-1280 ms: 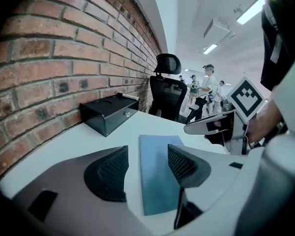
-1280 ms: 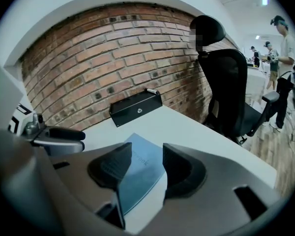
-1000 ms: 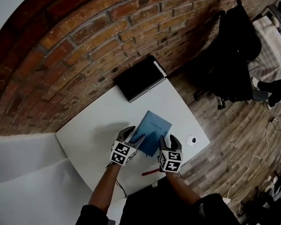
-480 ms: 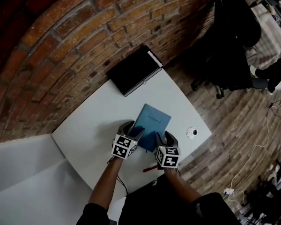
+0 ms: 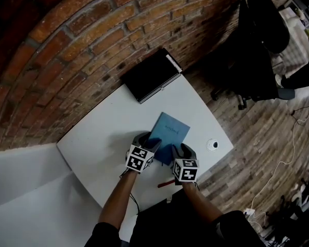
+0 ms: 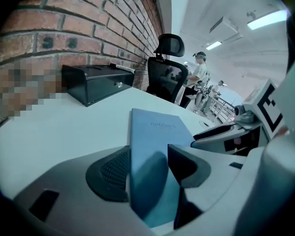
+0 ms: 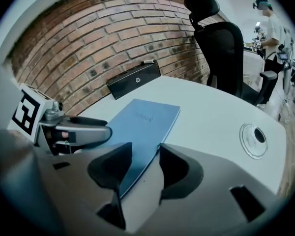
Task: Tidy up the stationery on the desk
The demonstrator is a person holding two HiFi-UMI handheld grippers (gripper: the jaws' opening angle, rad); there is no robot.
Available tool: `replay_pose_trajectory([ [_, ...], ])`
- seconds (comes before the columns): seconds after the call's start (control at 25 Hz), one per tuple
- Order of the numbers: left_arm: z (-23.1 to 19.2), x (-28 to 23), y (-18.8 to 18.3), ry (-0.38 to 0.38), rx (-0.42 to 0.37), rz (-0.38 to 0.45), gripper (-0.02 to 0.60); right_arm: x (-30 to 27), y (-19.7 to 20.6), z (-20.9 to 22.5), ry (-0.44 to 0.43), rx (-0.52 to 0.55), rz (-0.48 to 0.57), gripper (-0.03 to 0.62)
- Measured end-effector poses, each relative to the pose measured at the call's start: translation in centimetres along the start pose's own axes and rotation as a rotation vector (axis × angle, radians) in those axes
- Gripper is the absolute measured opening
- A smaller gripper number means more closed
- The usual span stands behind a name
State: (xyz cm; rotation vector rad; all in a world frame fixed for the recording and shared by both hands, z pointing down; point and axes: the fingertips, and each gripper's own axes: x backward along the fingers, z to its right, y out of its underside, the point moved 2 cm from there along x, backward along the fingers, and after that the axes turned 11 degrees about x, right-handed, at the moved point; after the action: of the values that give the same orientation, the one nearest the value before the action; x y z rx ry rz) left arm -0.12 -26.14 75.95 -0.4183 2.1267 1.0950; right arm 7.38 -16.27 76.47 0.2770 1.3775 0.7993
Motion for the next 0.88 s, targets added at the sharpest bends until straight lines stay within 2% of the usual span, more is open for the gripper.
replay_pose_trajectory([
  [0.16,-0.1,0.1,0.2,-0.031,-0.006,-0.018,0.224,0.0,0.0,0.1,-0.014,-0.005,-0.012,0.184],
  [0.32,-0.3,0.6,0.7,-0.038,0.049,-0.019,0.187,0.0,-0.1,0.3,-0.011,-0.031,-0.017,0.176],
  [0.88,-0.3,2.8,2.7,-0.071,0.127,0.006,0.179,-0.2,-0.2,-0.7,-0.064,0.049,-0.035,0.164],
])
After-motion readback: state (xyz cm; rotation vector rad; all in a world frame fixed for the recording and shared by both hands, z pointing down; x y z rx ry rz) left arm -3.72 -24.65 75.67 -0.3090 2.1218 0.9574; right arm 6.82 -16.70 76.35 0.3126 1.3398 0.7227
